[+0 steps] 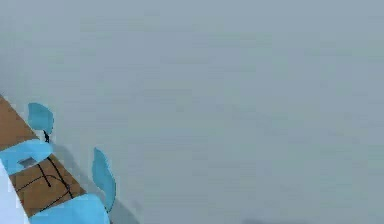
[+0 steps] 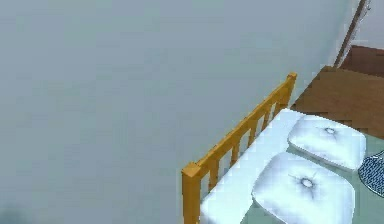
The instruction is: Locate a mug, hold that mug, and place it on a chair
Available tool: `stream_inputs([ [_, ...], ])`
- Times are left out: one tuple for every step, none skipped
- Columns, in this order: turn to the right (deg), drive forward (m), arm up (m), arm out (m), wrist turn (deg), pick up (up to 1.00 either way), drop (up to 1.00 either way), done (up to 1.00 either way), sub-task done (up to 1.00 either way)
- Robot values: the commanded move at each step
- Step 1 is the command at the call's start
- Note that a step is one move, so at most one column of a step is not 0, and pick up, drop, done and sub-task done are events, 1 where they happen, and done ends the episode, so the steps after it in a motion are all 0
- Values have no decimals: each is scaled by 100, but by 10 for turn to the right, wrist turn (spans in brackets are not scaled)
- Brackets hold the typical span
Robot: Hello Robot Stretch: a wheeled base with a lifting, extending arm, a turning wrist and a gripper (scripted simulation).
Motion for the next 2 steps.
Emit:
stream_inputs([
  [-450, 0, 0, 0, 0, 0, 0, 0, 0],
  [-30, 0, 0, 0, 0, 0, 0, 0, 0],
])
